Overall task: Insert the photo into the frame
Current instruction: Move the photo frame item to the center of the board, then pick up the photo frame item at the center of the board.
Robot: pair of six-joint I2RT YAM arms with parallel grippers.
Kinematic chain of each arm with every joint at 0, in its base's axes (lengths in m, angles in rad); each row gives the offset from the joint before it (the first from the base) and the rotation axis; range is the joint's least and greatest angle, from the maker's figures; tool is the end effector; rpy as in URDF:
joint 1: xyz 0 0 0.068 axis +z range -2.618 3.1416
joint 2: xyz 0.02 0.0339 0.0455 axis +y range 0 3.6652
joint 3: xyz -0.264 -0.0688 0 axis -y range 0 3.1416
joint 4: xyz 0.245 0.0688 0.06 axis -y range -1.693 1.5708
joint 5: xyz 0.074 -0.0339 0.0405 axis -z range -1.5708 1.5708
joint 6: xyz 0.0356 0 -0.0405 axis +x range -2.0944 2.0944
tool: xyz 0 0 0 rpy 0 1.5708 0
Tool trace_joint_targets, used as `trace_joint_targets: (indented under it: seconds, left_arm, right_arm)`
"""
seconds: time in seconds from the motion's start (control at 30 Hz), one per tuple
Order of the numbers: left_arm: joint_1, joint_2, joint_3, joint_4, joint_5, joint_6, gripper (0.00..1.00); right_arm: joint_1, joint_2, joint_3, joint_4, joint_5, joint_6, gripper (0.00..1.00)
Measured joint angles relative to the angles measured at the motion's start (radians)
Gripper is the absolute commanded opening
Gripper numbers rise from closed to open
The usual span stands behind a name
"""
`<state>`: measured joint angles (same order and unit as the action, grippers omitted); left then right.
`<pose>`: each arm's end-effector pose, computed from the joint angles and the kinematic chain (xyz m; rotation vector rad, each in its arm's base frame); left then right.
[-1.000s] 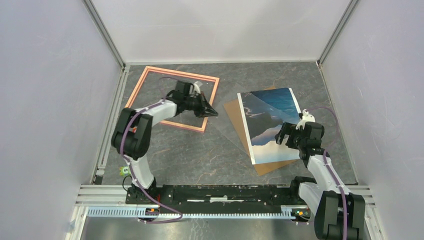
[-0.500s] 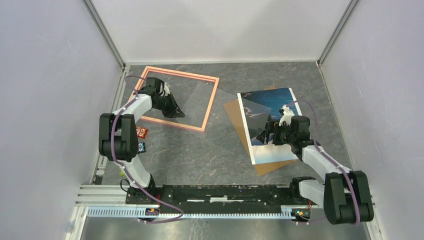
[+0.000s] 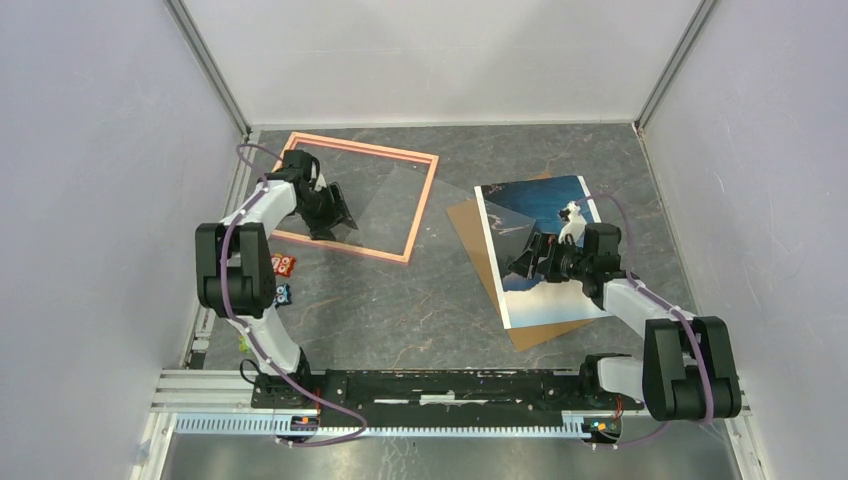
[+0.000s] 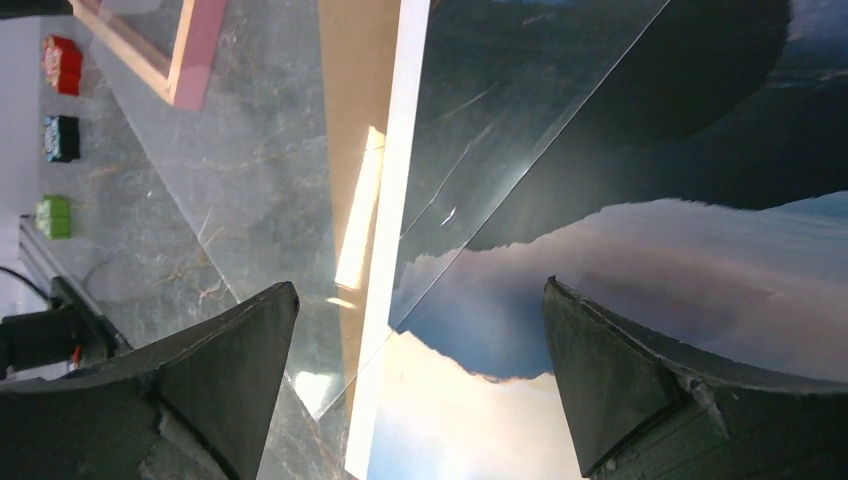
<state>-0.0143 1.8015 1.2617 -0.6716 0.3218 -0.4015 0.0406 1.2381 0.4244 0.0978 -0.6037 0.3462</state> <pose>0.3591 -0.0164 0.1952 -0.4586 2.7692 -0.5508 0.2226 0.0293 0.1584 0.0272 2.2880 0.8906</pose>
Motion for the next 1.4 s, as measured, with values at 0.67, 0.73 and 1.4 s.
trace_joint_targets:
  seconds: [0.67,0.73,1.4]
  left_arm:
    - [-0.151,-0.108,-0.146,0.249,0.269,-0.082,0.91]
    - [-0.150,-0.096,-0.163,0.258,0.296,-0.108,0.91]
    - [-0.375,-0.713,-0.945,0.726,-0.063,-0.748,0.74]
  right_arm:
    - [-0.002,-0.057,-0.170,0.186,-0.148,0.147,0.98]
    - [-0.002,-0.057,-0.196,0.231,-0.153,0.183,0.97]
    - [0.029,-0.116,-0.259,0.375,-0.045,0.356,0.96]
